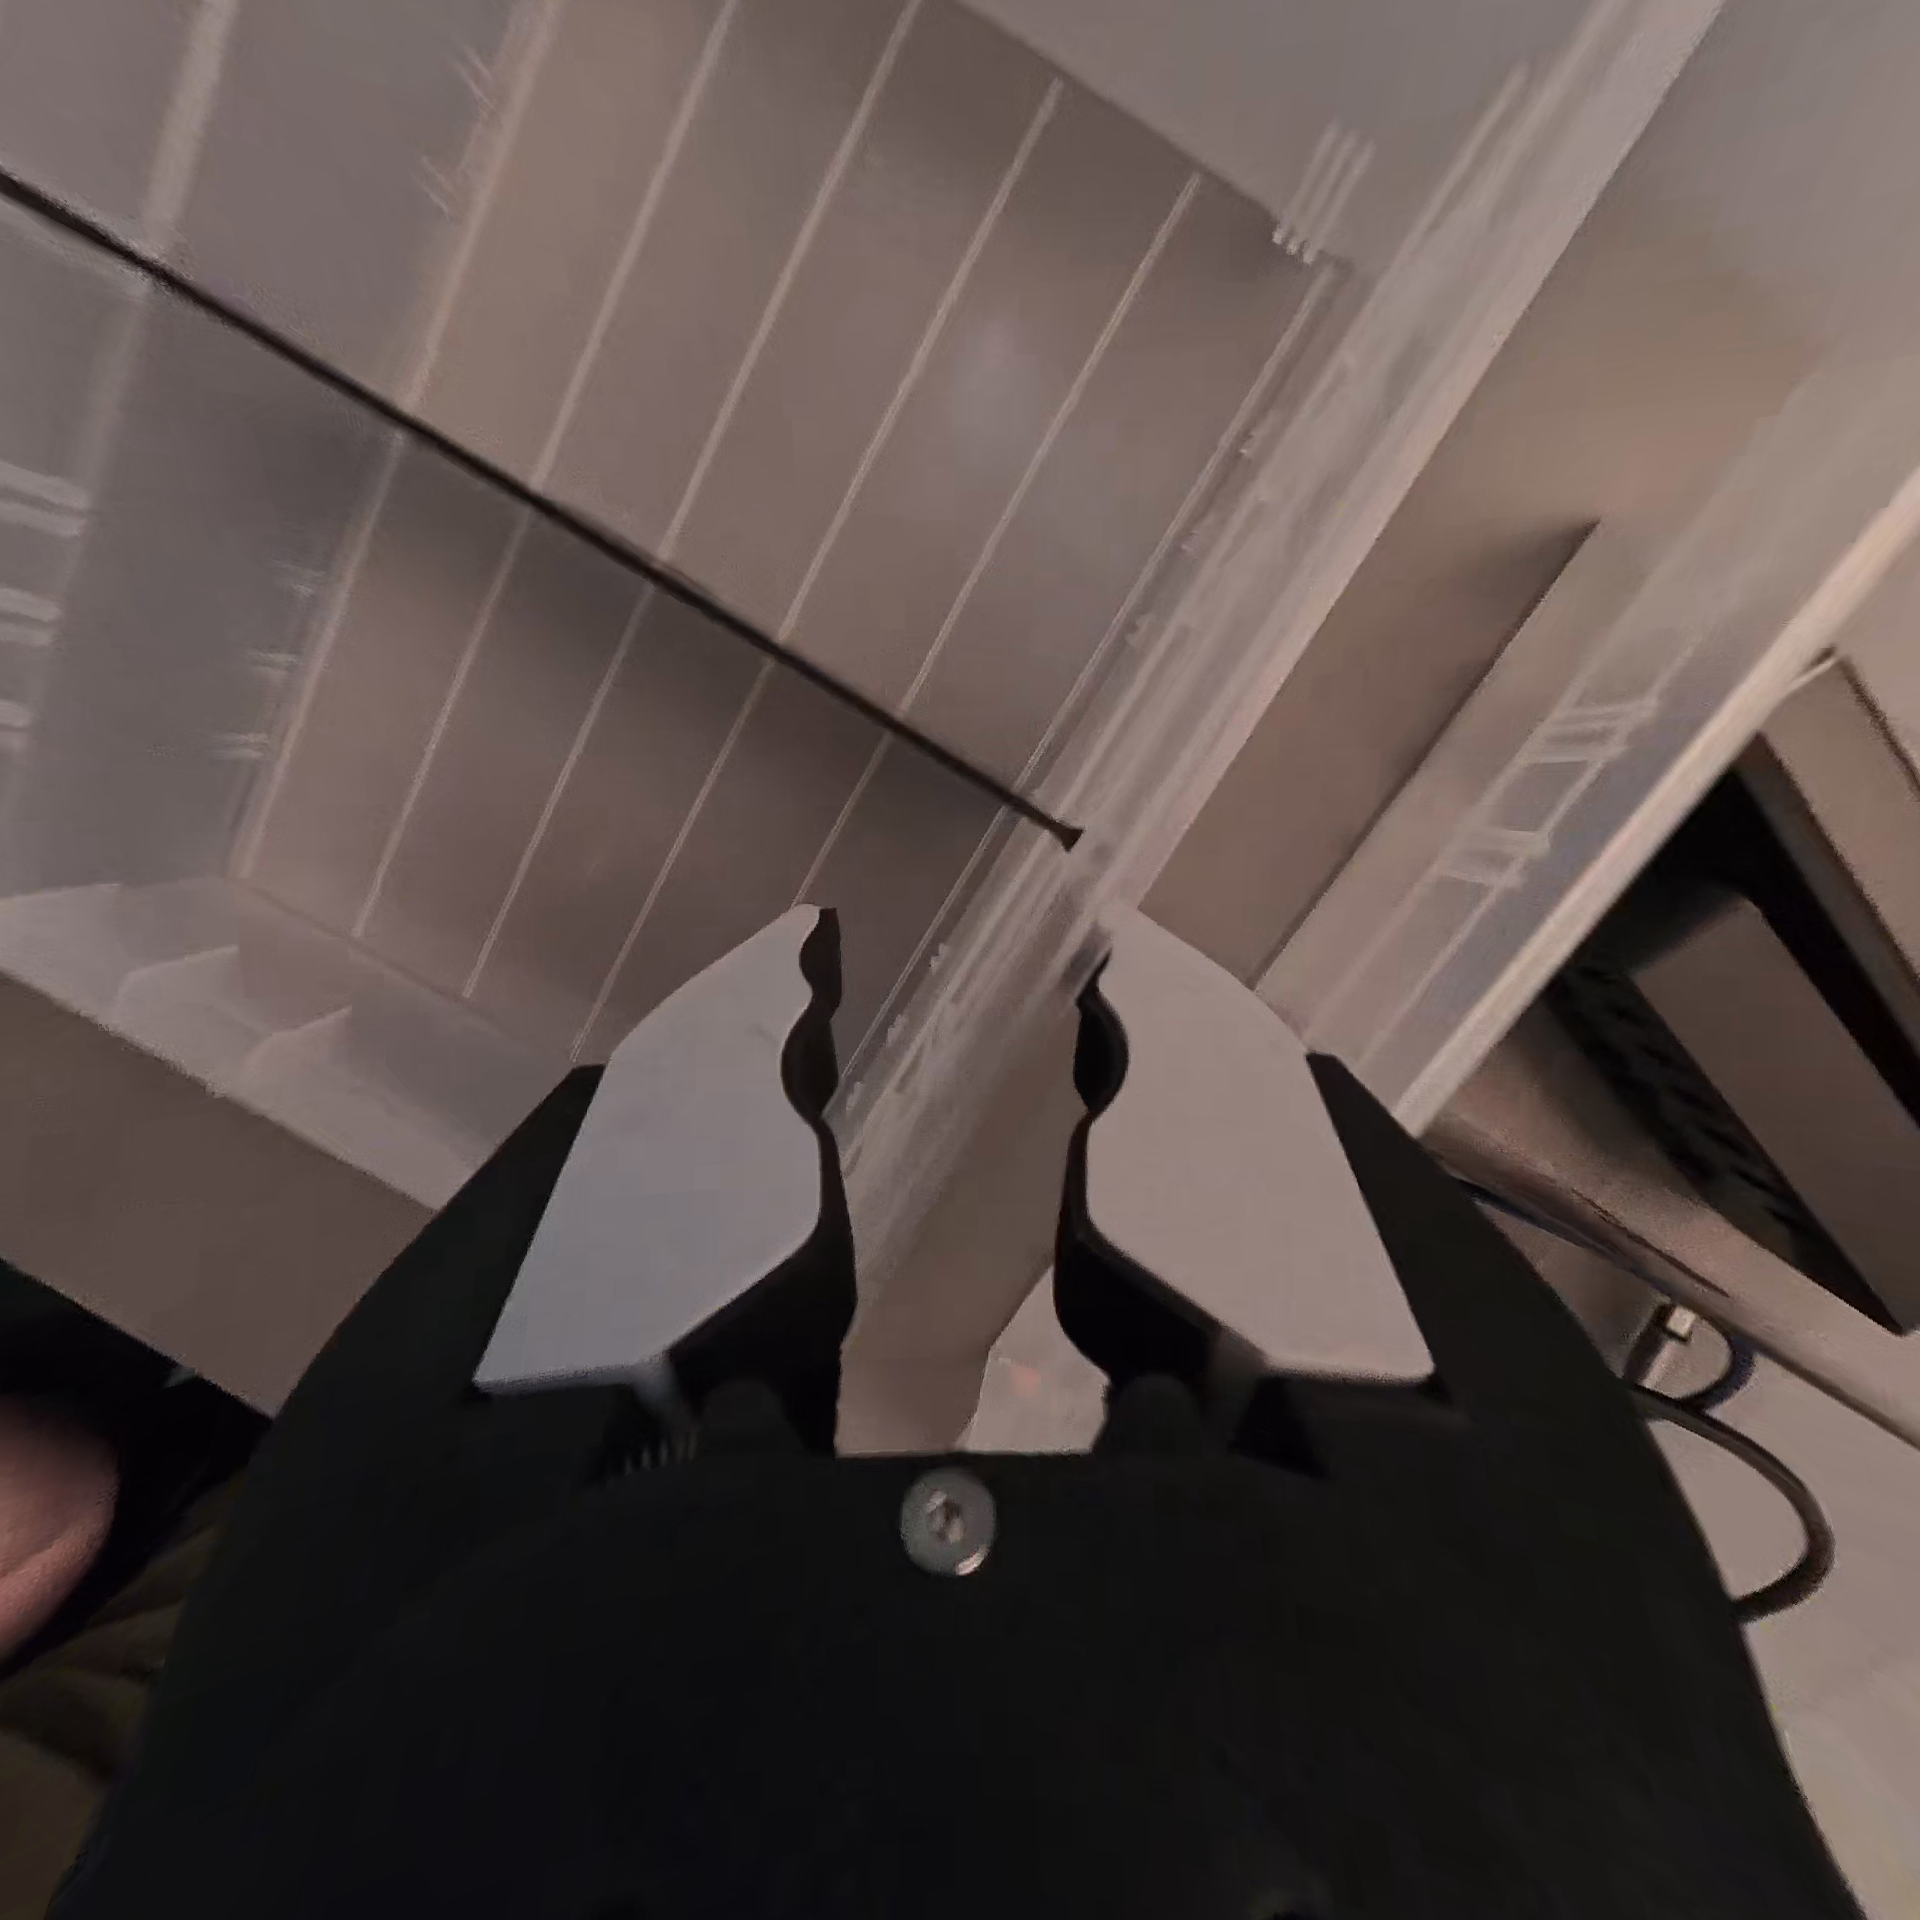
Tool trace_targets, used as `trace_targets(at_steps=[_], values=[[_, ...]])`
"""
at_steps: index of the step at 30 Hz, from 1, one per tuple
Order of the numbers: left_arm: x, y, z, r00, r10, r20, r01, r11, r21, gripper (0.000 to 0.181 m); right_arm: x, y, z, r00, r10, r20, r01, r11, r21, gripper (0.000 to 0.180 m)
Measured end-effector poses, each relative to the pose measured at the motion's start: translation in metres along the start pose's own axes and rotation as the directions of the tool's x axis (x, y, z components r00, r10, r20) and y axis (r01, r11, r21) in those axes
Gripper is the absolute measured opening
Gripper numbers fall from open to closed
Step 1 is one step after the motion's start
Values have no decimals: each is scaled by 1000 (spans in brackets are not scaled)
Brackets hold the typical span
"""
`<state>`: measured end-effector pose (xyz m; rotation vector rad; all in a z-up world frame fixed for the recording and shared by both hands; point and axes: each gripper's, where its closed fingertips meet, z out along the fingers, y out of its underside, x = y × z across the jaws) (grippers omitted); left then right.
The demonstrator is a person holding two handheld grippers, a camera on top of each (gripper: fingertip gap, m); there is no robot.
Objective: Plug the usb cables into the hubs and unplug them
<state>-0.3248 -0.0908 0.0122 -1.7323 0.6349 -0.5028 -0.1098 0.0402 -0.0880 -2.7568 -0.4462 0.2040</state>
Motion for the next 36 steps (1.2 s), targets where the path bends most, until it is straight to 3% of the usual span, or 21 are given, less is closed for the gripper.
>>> trace_targets(at_steps=[5,7,13,15,22,25,29,33,36], values=[[8,6,0,1000,28,-4,-28,999,-38,37,1,-2,25,999,49,5,-48,995,-90,39],[11,7,0,999,44,-5,-44,998,-49,37,8,-7,30,999,35,-35,-37,996,-80,29],[20,5,-3,998,40,-44,-43,997,-58,37,7,-13,31,994,105,21,-103,990,-98,6],[20,3,-7,998,2,-68,-6,998,-55,37,-3,-12,31,988,125,85,-113,985,-134,6],[2,-15,-33,999,-50,10,50,999,13,37,-25,-18,10,995,-16,96,36,976,-213,6],[2,-23,-43,999,-34,32,33,999,34,37,-22,-27,-15,994,-61,86,78,974,-213,7],[8,-23,-43,997,-53,-47,55,998,37,39,0,-46,-77,994,-32,102,49,985,-163,6],[6,-1,-21,980,-157,-118,155,987,-30,43,69,-50,-164,992,82,91,-76,995,-68,6],[23,11,12,947,-225,-228,206,973,-105,48,141,-24,-217,973,203,114,-205,979,8,6]])
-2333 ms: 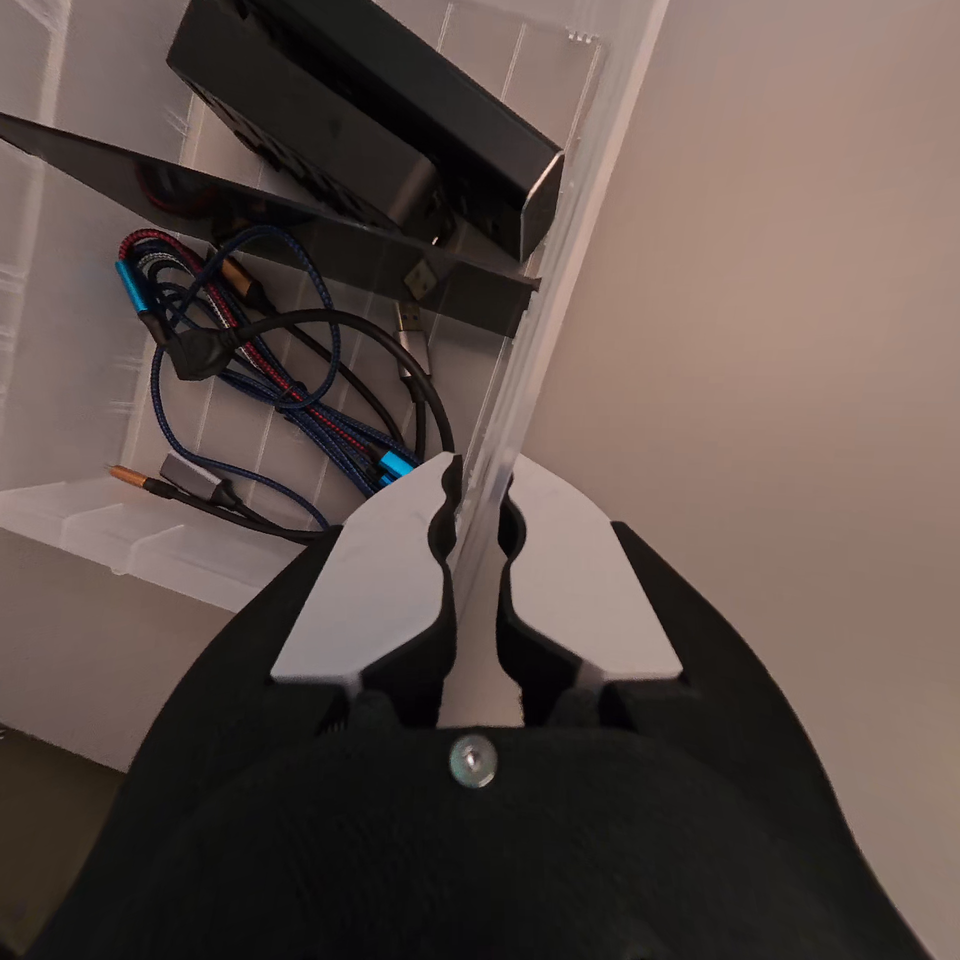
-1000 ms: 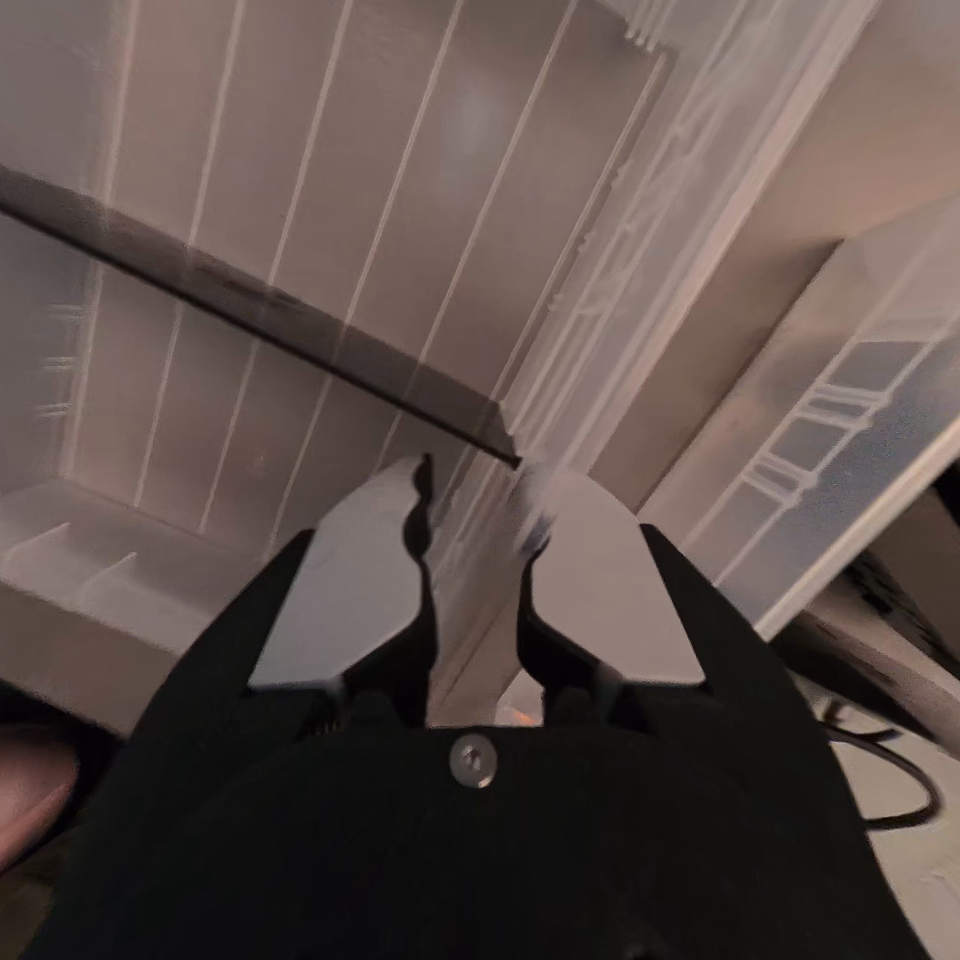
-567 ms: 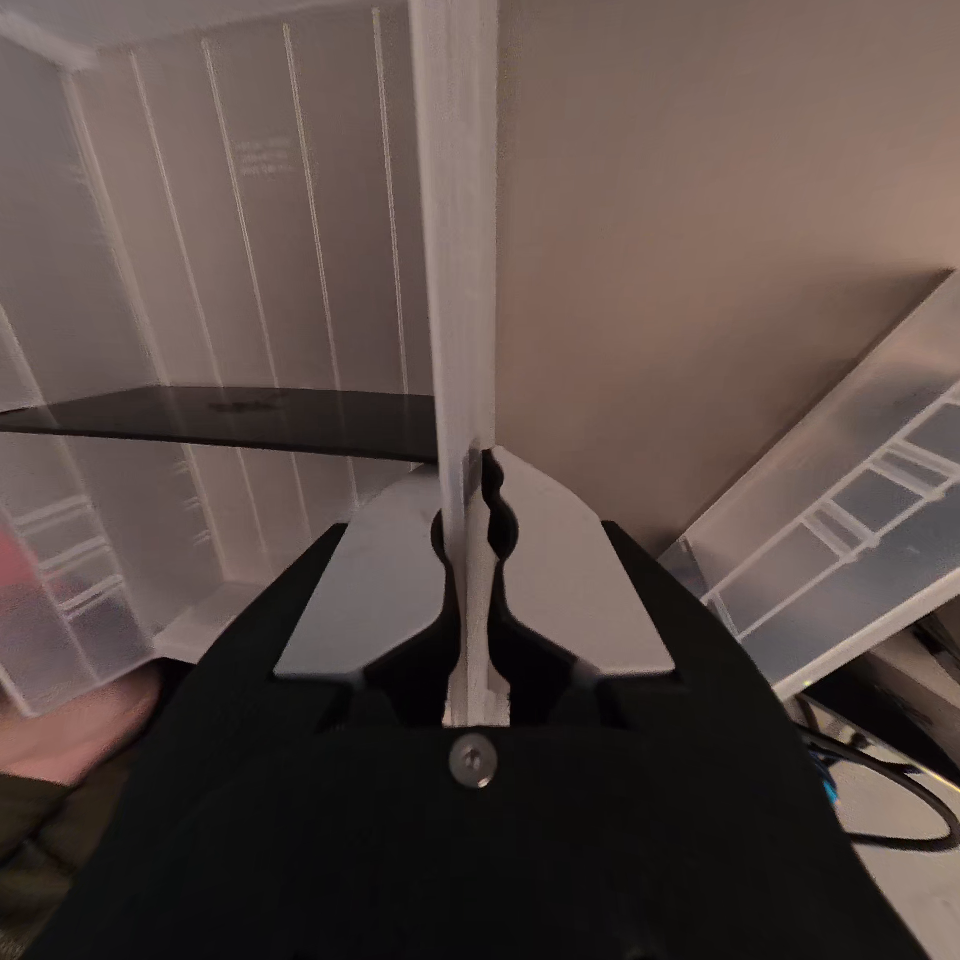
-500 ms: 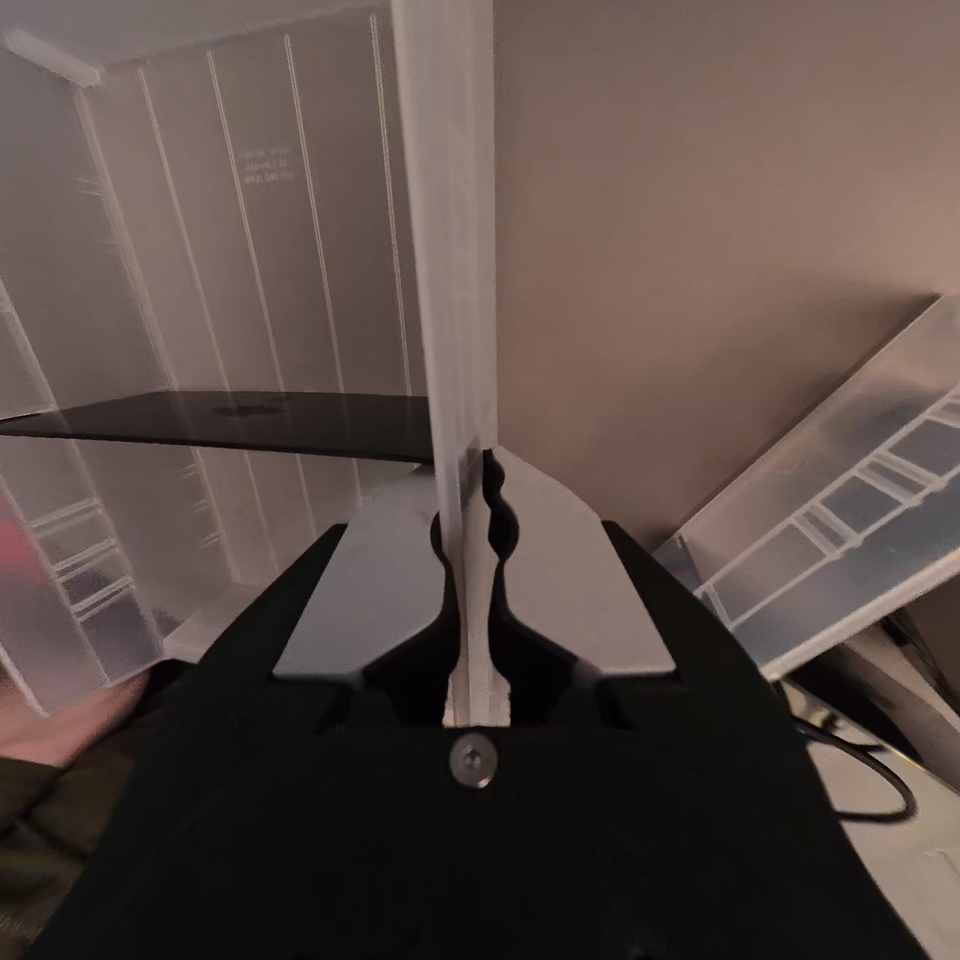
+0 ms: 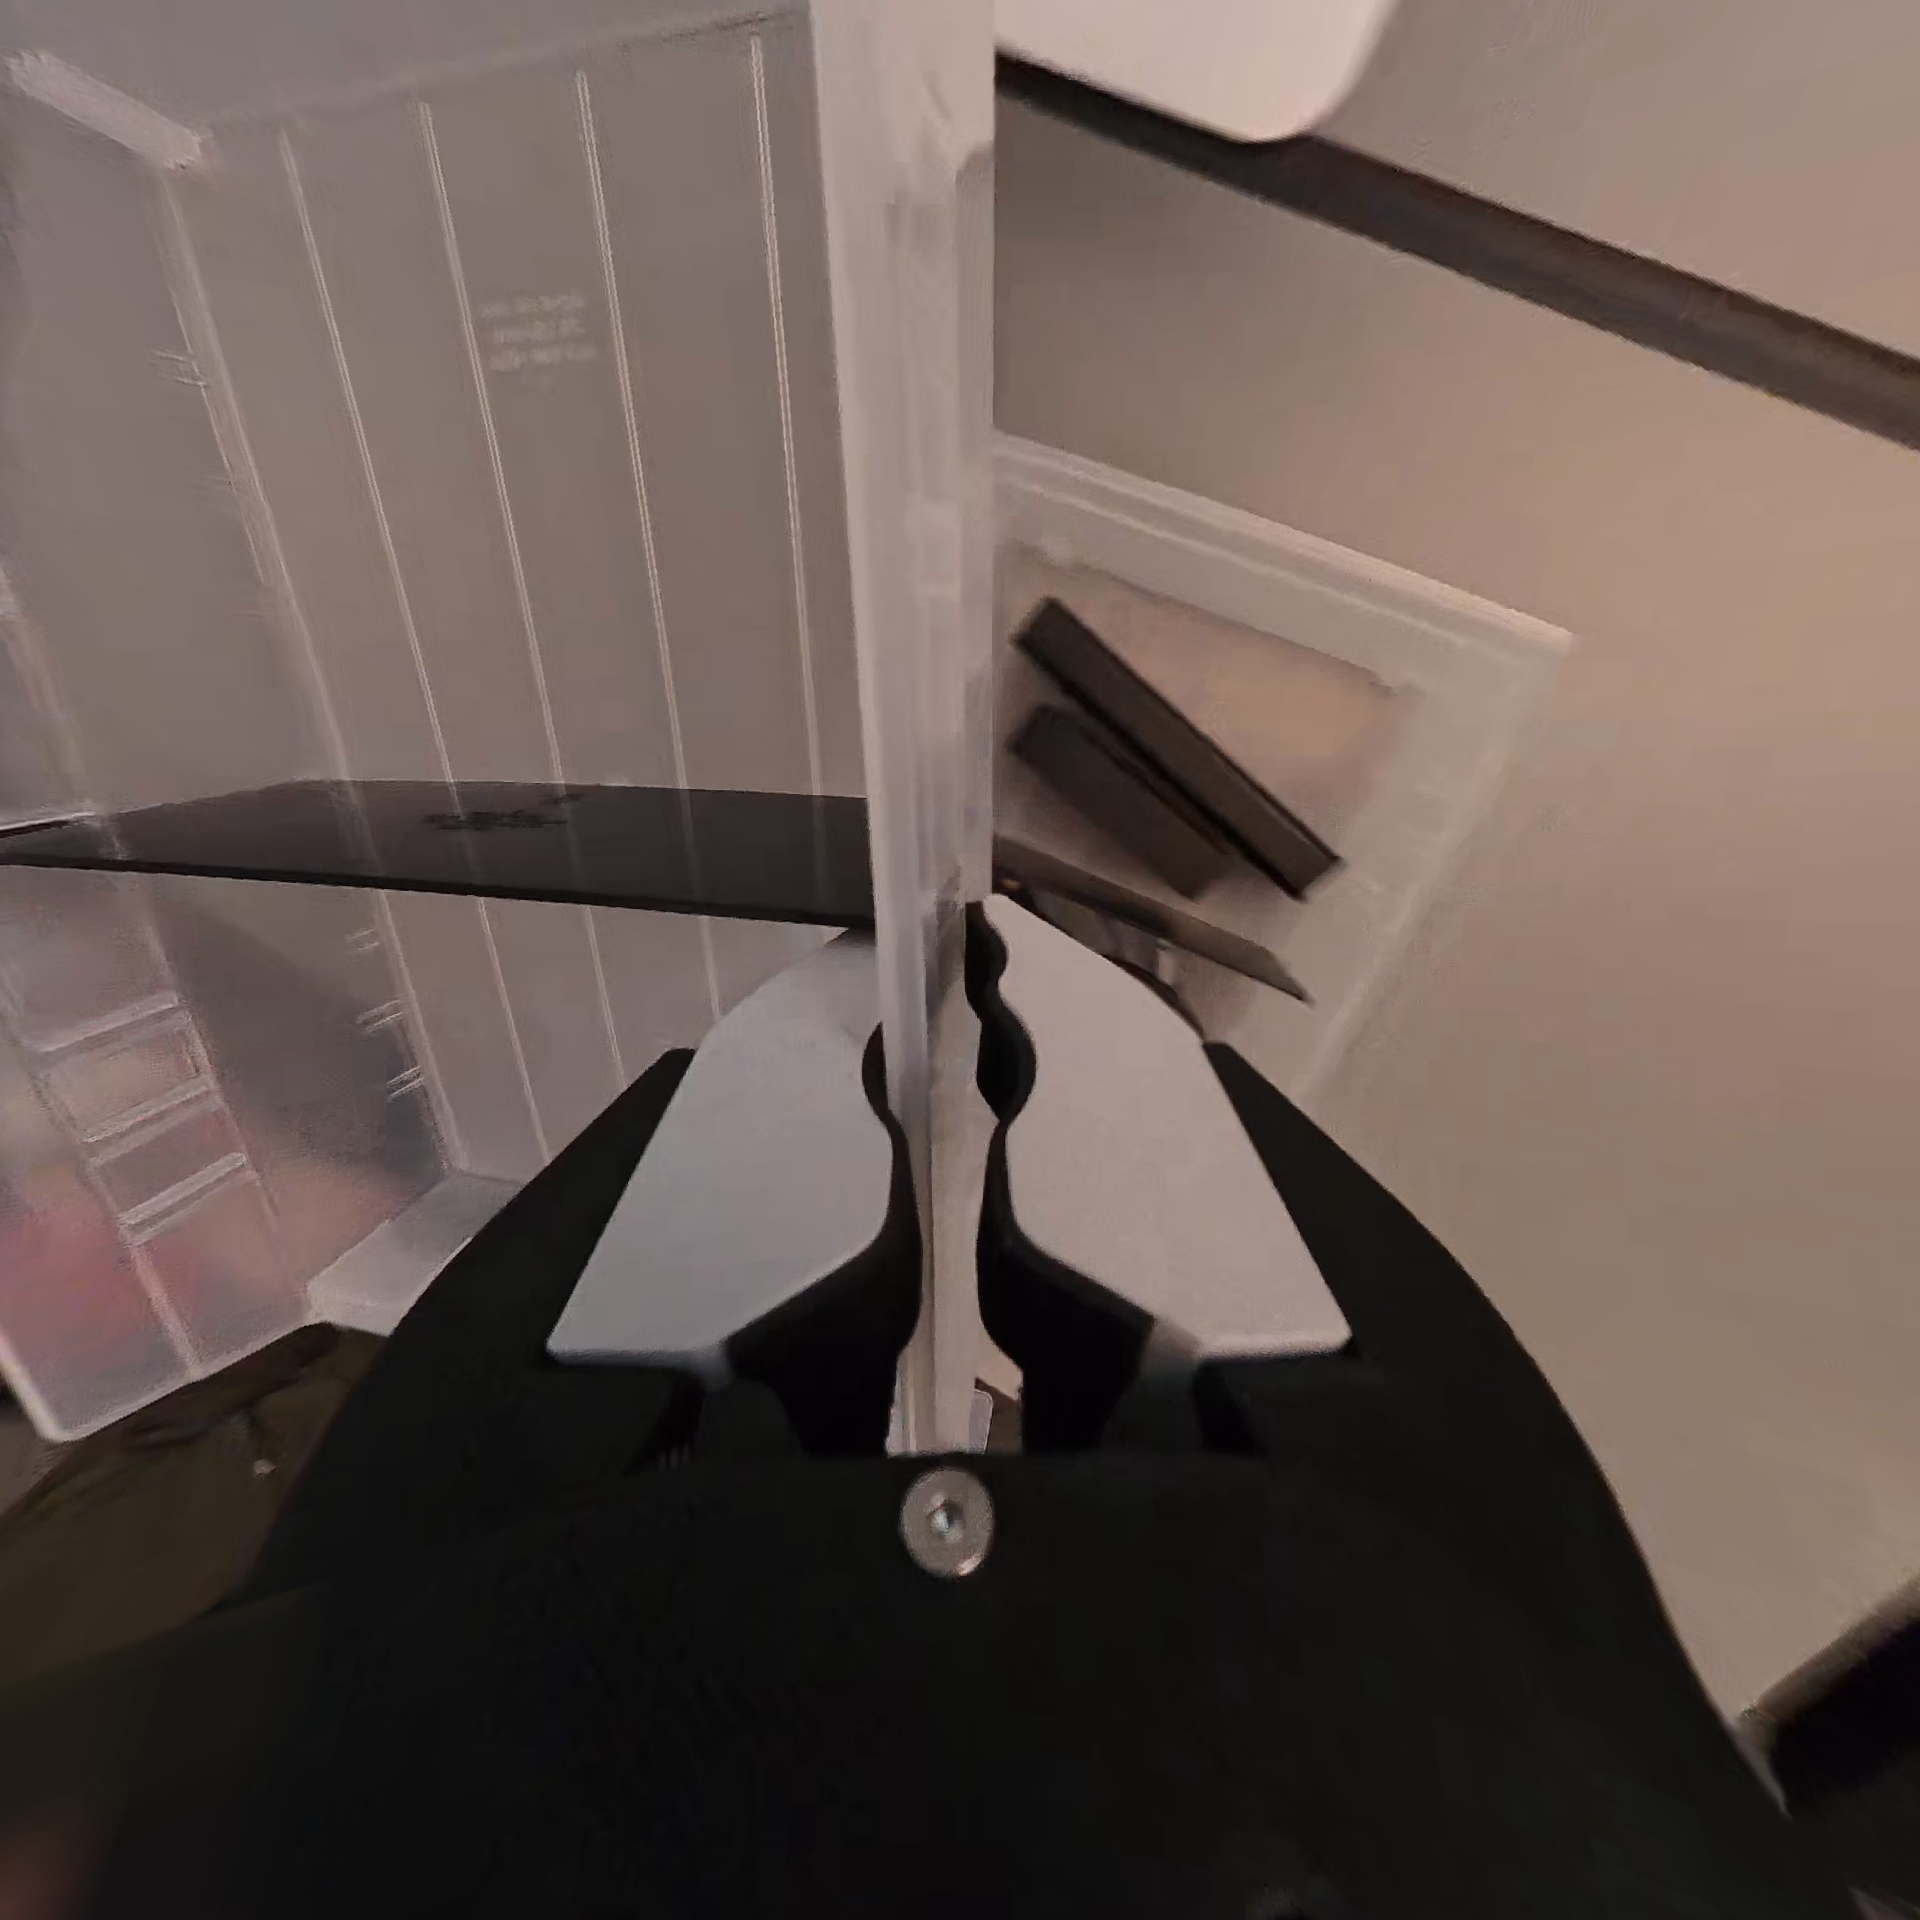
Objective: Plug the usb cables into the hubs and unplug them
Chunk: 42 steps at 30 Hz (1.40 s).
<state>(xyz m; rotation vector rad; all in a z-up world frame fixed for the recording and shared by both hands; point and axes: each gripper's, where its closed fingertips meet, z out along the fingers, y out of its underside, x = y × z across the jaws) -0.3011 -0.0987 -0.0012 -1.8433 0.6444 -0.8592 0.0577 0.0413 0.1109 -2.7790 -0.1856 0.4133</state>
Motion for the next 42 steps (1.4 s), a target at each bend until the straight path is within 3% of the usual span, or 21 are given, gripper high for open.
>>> trace_targets(at_steps=[3,7,11,15,18,21,27,31,34,37,40,42], values=[[23,4,49,986,-51,-162,38,996,-85,53,90,31,-39,988,151,-35,-147,985,90,6],[73,6,111,910,-142,-390,66,977,-201,51,212,107,-52,929,339,-148,-319,937,144,6],[86,3,174,923,-129,-362,14,953,-303,58,305,189,-38,857,466,-222,-452,885,112,7],[92,-2,231,943,-110,-313,-36,904,-427,64,356,244,-6,828,502,-250,-511,859,33,9],[99,-3,261,942,-140,-305,-40,855,-517,64,372,258,20,841,482,-246,-500,866,-15,9],[95,10,281,966,-85,-246,-89,778,-622,64,370,249,40,845,520,-130,-525,851,-8,10],[75,29,289,988,75,-136,-154,599,-786,60,356,234,64,845,535,-27,-535,843,-51,14],[52,22,285,986,157,-60,-141,580,-802,60,357,230,62,888,452,-79,-456,889,-33,24],[58,25,283,993,59,-99,-115,575,-810,44,361,228,53,906,393,-159,-396,918,13,24],[57,26,276,989,15,-150,-136,516,-846,21,361,230,45,906,369,-210,-373,928,21,24],[24,19,264,989,102,-103,-138,455,-880,12,357,236,42,907,350,-235,-360,933,1,23],[-8,13,254,987,153,-41,-107,461,-881,6,359,243,42,904,338,-263,-354,935,-16,20]])
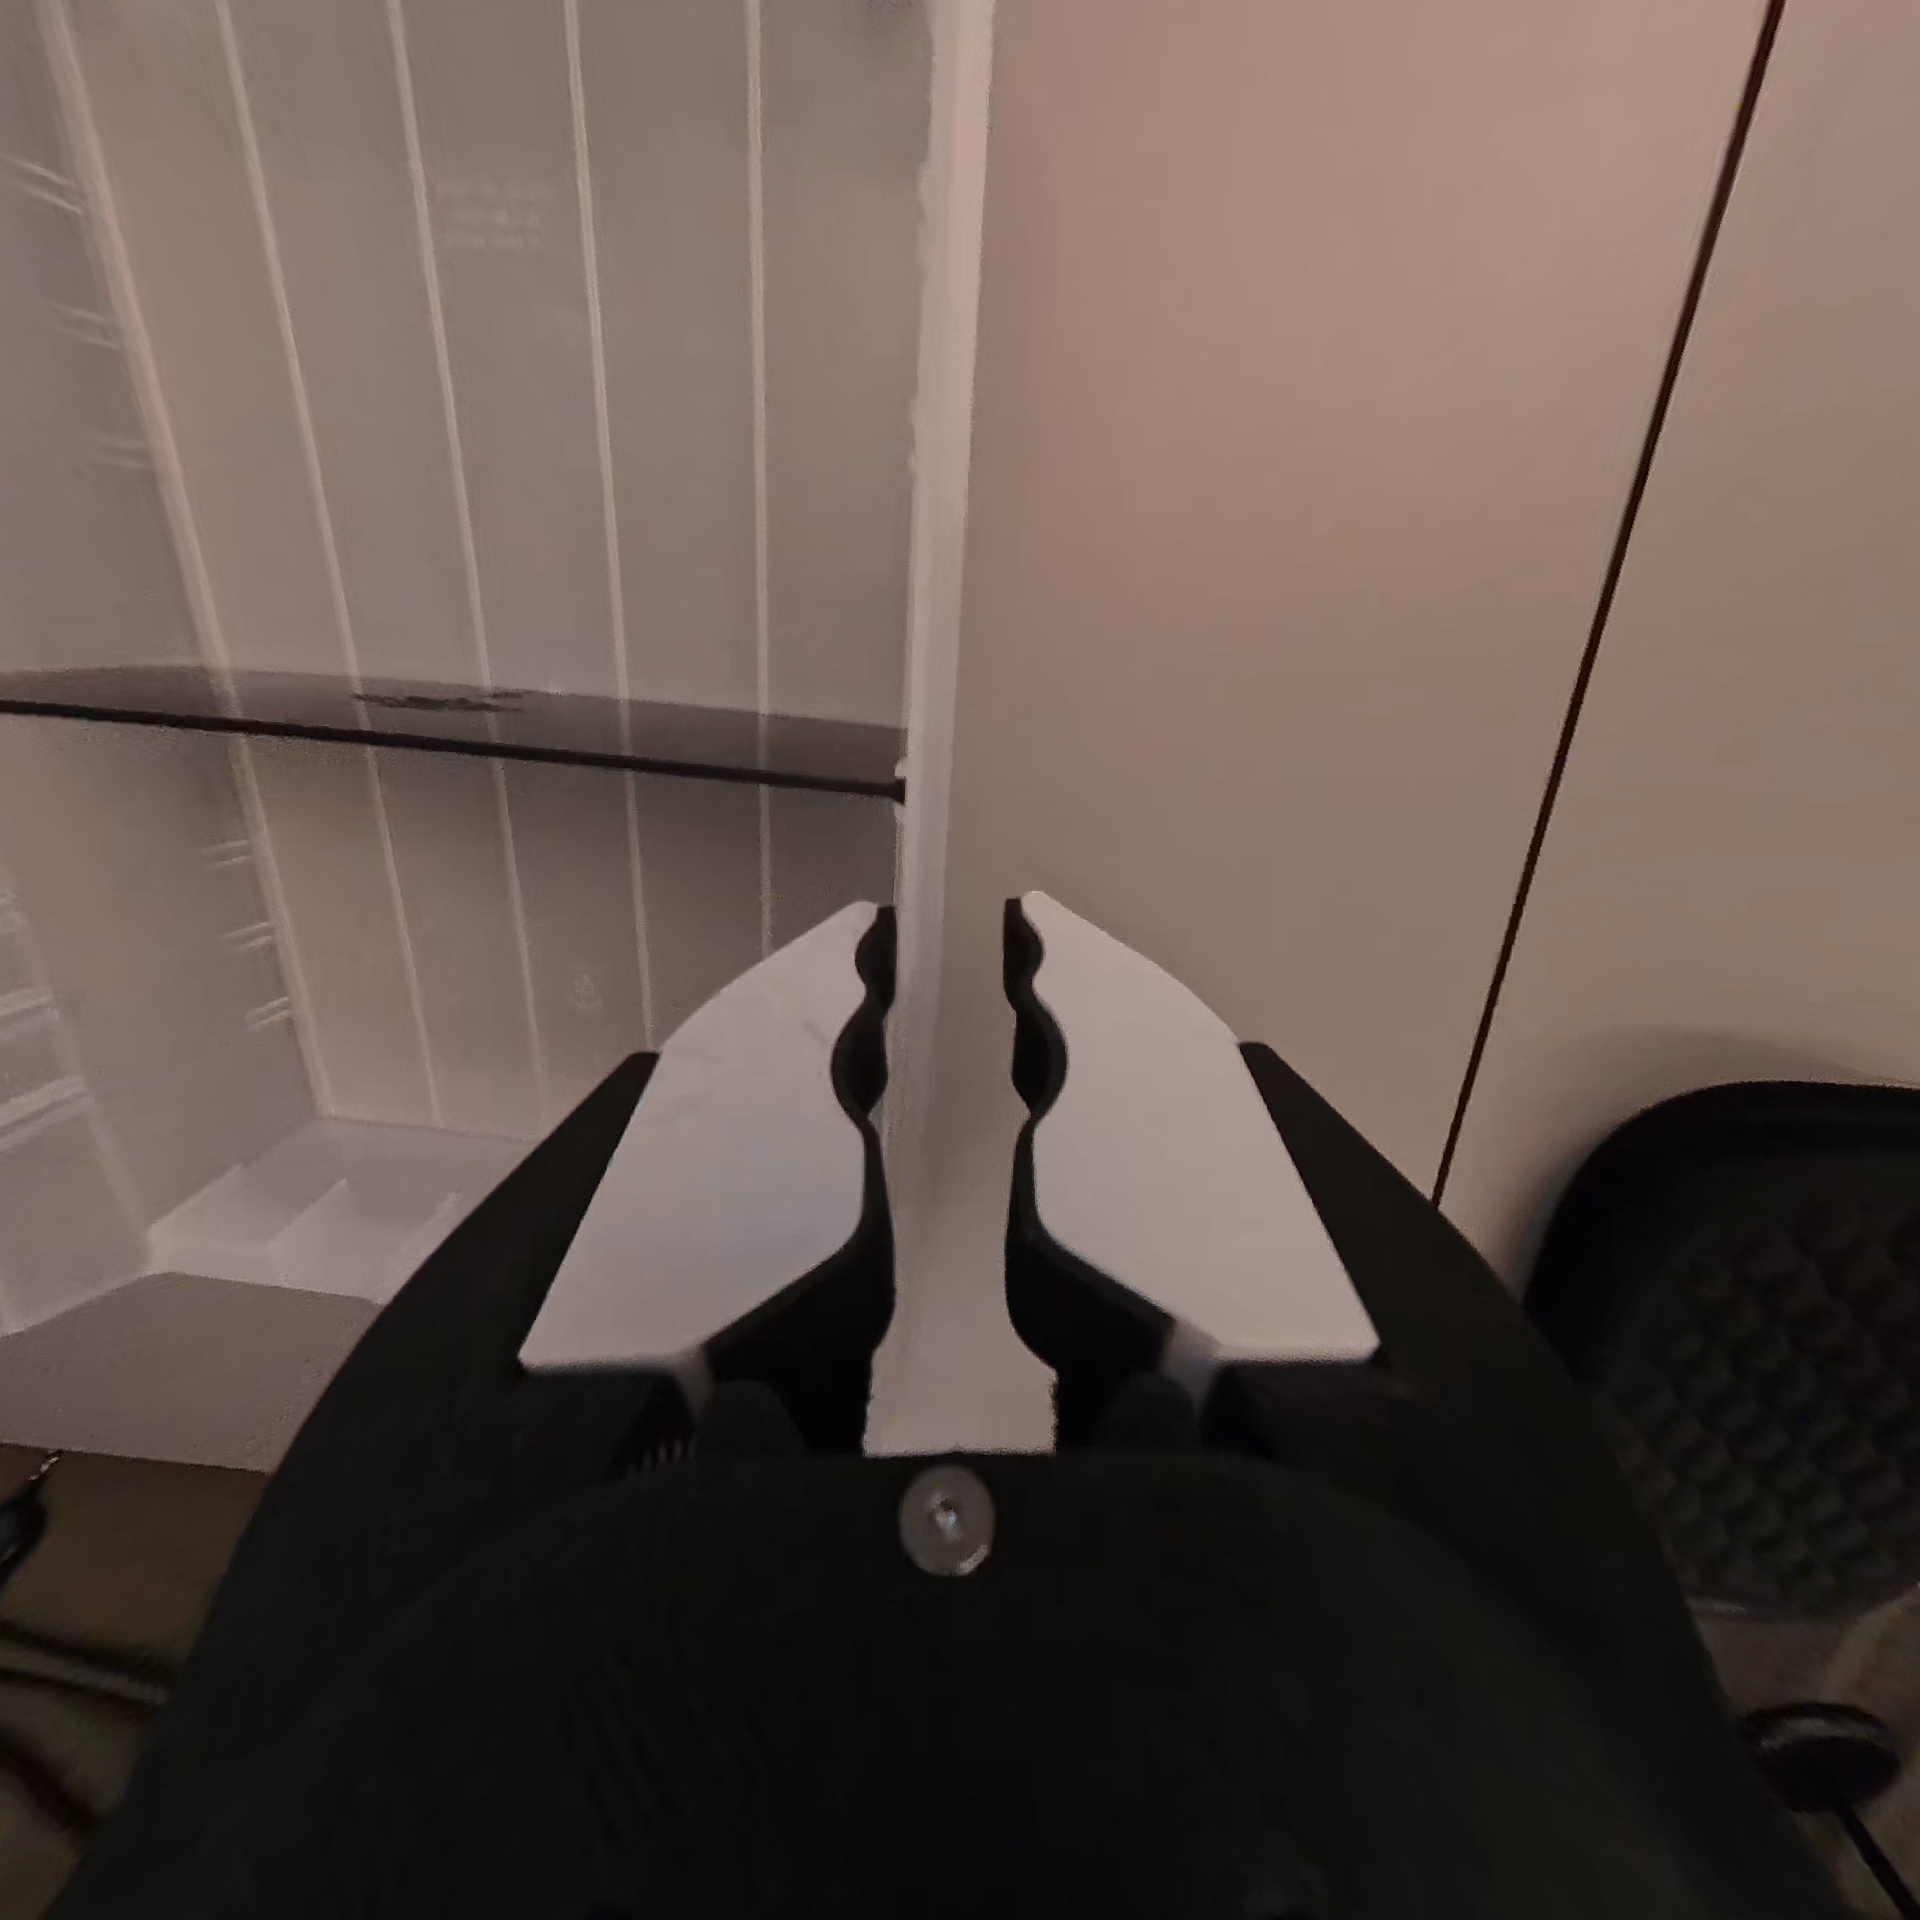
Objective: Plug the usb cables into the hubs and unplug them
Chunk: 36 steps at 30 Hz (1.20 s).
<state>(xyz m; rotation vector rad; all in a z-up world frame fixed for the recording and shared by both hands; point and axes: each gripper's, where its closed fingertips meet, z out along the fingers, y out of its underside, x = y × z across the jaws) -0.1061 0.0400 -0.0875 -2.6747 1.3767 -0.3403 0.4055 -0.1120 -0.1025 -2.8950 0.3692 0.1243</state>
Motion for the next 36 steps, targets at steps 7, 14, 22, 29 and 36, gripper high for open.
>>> trace_targets(at_steps=[7,14,22,29,36], values=[[-113,69,-34,982,-187,37,183,978,97,4,-8,7,7,996,-6,90,6,1000,2,8],[-224,185,-78,897,-431,94,404,888,220,4,-1,13,6,998,-25,60,25,1000,-9,6],[-283,261,-105,840,-536,83,488,813,318,4,9,15,4,997,44,63,-46,999,23,6],[-296,268,-110,817,-577,0,525,744,414,4,24,15,3,994,98,55,-100,994,47,5],[-309,269,-112,775,-631,26,555,701,449,4,37,21,0,998,57,23,-58,998,35,6]])
